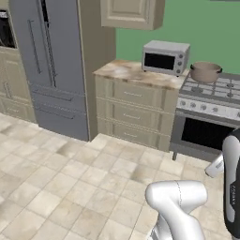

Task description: Move the pot and pan from the stove into the sink.

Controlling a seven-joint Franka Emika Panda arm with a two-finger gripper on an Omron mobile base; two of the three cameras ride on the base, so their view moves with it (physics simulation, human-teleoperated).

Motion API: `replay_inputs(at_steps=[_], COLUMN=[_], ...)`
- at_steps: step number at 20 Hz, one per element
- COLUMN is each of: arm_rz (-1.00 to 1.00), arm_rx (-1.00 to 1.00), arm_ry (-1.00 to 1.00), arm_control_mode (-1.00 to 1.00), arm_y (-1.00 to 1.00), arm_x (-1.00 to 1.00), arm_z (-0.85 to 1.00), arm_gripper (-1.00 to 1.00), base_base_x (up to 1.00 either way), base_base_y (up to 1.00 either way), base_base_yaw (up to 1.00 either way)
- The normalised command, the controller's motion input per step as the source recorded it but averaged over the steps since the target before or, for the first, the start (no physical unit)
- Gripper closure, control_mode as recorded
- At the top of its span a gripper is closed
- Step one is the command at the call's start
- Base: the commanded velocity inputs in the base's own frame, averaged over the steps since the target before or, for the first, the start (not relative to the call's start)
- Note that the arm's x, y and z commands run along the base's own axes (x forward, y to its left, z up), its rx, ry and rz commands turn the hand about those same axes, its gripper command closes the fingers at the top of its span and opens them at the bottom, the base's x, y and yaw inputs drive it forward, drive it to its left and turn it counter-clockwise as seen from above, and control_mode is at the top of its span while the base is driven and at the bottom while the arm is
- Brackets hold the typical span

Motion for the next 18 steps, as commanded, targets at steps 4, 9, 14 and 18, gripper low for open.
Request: replay_inputs(at_steps=[4, 9, 14, 18], arm_rz=[0.00, 0.00, 0.00, 0.00], arm_rx=[0.00, 0.00, 0.00, 0.00], arm_ry=[0.00, 0.00, 0.00, 0.00], arm_control_mode=[1.00, 1.00, 1.00, 1.00], arm_y=[0.00, 0.00, 0.00, 0.00], arm_x=[0.00, 0.00, 0.00, 0.00], arm_z=[0.00, 0.00, 0.00, 0.00], arm_gripper=[-1.00, -1.00, -1.00, -1.00], base_base_x=[0.06, 0.04, 0.00, 0.00], base_base_y=[0.00, 0.00, 0.00, 0.00], base_base_yaw=[-0.48, -0.47, -0.43, -0.41])
